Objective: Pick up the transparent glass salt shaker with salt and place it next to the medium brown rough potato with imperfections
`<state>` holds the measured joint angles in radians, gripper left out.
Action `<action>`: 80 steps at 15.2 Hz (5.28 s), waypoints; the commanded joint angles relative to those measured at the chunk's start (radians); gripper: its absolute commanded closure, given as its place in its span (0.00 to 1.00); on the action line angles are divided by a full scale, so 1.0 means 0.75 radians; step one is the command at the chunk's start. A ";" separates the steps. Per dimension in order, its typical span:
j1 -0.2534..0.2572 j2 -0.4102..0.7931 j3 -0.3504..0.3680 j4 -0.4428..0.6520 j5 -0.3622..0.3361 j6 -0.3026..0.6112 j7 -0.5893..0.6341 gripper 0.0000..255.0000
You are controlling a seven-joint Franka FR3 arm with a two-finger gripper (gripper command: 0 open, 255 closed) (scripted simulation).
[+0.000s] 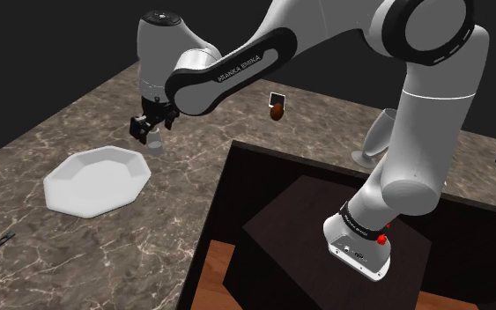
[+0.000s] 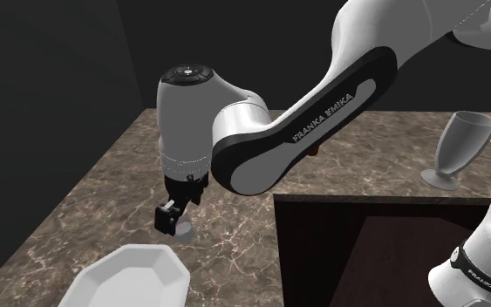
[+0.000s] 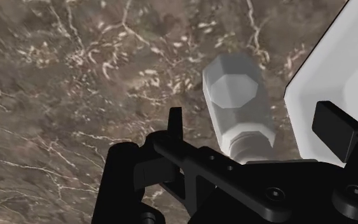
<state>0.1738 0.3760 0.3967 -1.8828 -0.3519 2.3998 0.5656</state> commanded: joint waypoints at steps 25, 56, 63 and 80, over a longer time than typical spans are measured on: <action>-0.018 -0.066 0.025 0.041 0.054 -0.098 -0.046 1.00; -0.132 -0.318 0.035 0.193 0.257 -0.454 -0.297 1.00; -0.267 -0.470 -0.055 0.012 0.377 -0.393 -0.554 1.00; -0.523 -0.559 -0.337 -0.090 0.533 -0.372 -1.156 1.00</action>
<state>-0.2081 -0.0491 0.1563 -1.9548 0.0434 2.1200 -0.2749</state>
